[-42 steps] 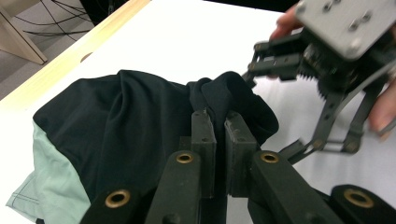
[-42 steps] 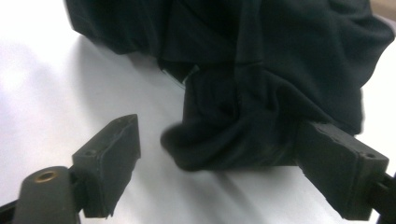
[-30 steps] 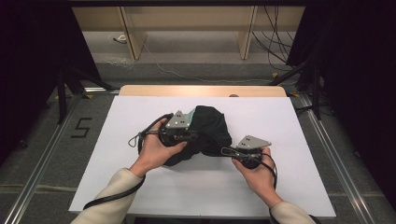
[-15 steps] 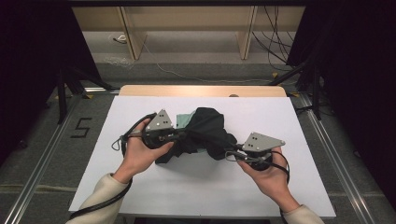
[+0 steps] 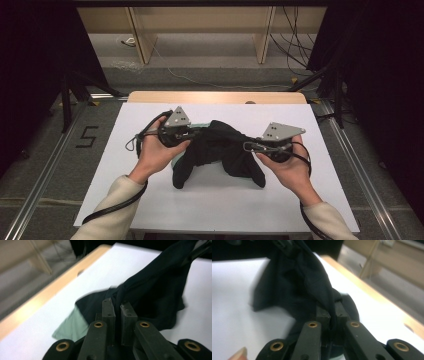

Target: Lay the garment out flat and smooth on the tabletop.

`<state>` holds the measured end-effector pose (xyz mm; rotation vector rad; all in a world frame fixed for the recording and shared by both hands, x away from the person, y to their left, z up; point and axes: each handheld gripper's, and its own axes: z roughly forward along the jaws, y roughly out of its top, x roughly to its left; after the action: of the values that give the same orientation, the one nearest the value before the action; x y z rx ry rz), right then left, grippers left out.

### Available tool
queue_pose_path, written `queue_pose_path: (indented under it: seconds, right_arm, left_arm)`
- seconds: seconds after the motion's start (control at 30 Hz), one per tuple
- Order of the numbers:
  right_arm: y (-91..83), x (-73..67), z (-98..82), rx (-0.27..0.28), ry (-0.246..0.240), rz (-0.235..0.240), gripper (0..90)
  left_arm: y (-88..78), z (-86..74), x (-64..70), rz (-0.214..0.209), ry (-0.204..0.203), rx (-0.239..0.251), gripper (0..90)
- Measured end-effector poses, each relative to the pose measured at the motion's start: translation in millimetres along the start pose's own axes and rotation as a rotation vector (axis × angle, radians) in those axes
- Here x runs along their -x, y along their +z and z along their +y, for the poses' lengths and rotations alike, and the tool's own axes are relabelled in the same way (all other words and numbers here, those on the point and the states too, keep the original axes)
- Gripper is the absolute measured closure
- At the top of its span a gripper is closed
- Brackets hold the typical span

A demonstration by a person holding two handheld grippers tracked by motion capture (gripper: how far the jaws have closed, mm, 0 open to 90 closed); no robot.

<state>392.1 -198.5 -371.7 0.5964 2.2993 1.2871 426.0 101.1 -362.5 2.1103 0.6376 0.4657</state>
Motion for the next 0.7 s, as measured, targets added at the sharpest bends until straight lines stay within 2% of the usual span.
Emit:
queue_pose_path:
  seconds: [0.03, 0.13, 0.2, 0.27, 0.3, 0.33, 0.4, 0.47, 0.5, 0.53, 0.57, 0.63, 0.67, 0.7]
  right_arm:
    - [16.4, 9.2, -8.4, -0.032, 0.032, 0.005, 87.1]
    - [38.3, 19.4, -20.7, -0.072, 0.078, 0.011, 86.9]
    - [48.9, 22.8, -27.0, -0.081, 0.108, 0.019, 86.8]
    - [52.2, 23.8, -29.1, -0.088, 0.115, 0.02, 86.8]
    - [55.7, 24.7, -31.6, -0.093, 0.128, 0.015, 86.8]
    - [55.7, 24.7, -31.6, -0.093, 0.128, 0.015, 86.8]
    - [55.1, 25.5, -32.3, -0.089, 0.142, 0.007, 86.9]
    - [54.7, 26.2, -32.9, -0.088, 0.149, 0.005, 87.0]
    - [54.9, 26.7, -33.4, -0.09, 0.152, 0.003, 87.0]
    - [55.3, 26.8, -33.9, -0.09, 0.157, 0.002, 87.0]
    - [55.3, 26.8, -33.9, -0.09, 0.157, 0.002, 87.0]
    - [56.0, 26.8, -33.9, -0.09, 0.158, 0.002, 87.1]
    - [56.0, 26.8, -33.4, -0.091, 0.158, 0.0, 87.1]
    - [56.2, 27.0, -32.9, -0.09, 0.158, 0.0, 87.1]
  left_arm:
    - [18.6, -5.6, -7.9, 0.016, -0.02, -0.041, 83.9]
    - [41.7, -13.6, -15.3, 0.027, -0.048, -0.091, 83.7]
    - [52.6, -18.7, -17.3, 0.024, -0.063, -0.118, 83.1]
    - [56.0, -21.0, -17.8, 0.017, -0.074, -0.12, 82.0]
    - [58.8, -24.4, -18.2, -0.001, -0.101, -0.112, 80.6]
    - [58.8, -24.4, -18.2, -0.001, -0.101, -0.112, 78.0]
    - [52.2, -26.6, -19.2, -0.009, -0.131, -0.074, 71.7]
    - [43.6, -26.0, -21.1, -0.032, -0.154, -0.044, 57.3]
    - [43.6, -26.0, -21.1, -0.032, -0.154, -0.044, 50.6]
    - [31.9, -25.0, -21.2, -0.051, -0.164, -0.011, 46.6]
    - [31.9, -25.0, -21.2, -0.051, -0.164, -0.011, 41.8]
    - [17.0, -25.0, -19.5, -0.101, -0.172, -0.016, 32.0]
    - [17.0, -25.0, -19.5, -0.101, -0.172, -0.016, 28.8]
    - [13.9, -28.5, -17.1, -0.147, -0.177, -0.05, 26.3]
